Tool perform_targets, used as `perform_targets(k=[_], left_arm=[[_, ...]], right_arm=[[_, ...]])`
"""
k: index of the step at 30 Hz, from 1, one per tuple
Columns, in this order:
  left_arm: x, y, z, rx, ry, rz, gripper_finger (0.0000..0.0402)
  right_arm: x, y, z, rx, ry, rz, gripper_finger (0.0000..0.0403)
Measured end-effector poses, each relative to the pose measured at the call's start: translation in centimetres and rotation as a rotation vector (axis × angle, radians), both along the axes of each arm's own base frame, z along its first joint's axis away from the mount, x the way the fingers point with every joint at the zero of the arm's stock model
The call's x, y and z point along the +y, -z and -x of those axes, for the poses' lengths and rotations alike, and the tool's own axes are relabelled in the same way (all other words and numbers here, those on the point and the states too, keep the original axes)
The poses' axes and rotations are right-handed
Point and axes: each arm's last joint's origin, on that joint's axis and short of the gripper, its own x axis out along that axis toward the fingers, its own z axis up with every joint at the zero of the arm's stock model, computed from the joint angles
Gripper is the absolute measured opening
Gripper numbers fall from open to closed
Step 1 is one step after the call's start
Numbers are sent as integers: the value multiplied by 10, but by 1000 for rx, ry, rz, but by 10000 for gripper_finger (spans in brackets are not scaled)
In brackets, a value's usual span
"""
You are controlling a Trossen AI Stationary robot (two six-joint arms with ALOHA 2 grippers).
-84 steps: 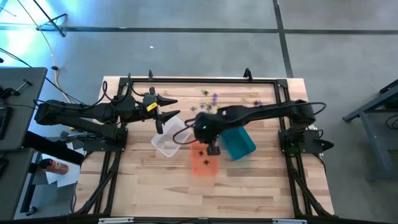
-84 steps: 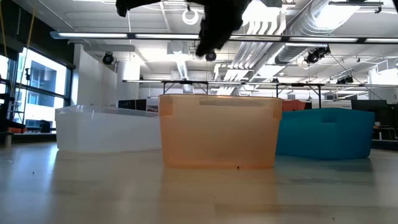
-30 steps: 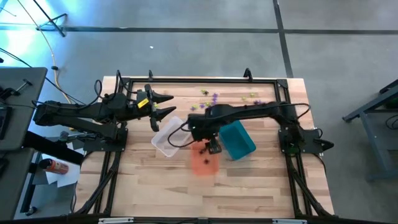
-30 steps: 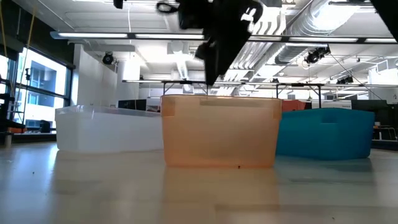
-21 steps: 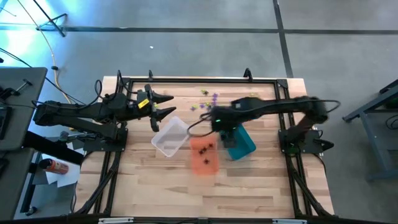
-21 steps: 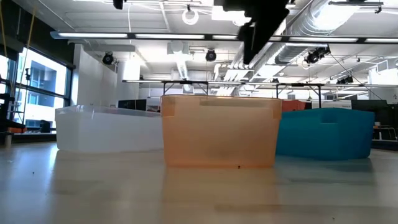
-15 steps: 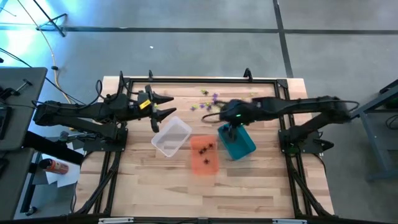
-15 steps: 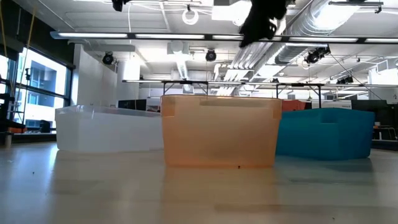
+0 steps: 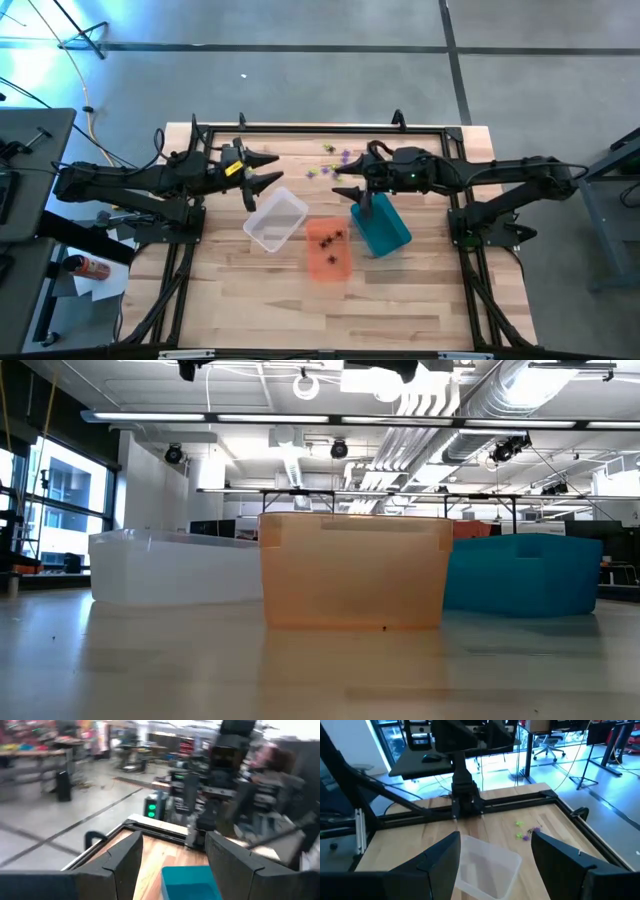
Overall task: Sort Halloween decoration
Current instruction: Put the black spider toy into the orange bin
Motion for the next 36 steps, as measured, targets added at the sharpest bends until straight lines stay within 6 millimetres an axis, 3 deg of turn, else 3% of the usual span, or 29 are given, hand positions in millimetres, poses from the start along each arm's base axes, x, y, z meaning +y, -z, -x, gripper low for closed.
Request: perform_targets(k=[3, 7, 11, 15, 22, 25, 36], left_arm=[[6, -6, -6, 52, -167, 89, 199], [29, -9, -12, 298, -369, 170, 188], [60, 22, -6, 598, -588, 376, 174], [80, 58, 8, 766, -759, 546, 164], [95, 132, 22, 694, -843, 781, 160], [102, 155, 28, 624, -884, 833, 160], [137, 181, 37, 618, -1003, 945, 160]], right_arm=[[-4, 2, -1, 10, 13, -1, 240], [-9, 3, 0, 20, 39, -25, 240], [-14, 6, 1, 59, 55, -25, 240], [-16, 10, 3, 94, 63, -26, 240], [-17, 11, 3, 110, 68, -37, 240], [-17, 11, 3, 107, 75, -58, 240], [-17, 13, 2, 114, 83, -76, 240]])
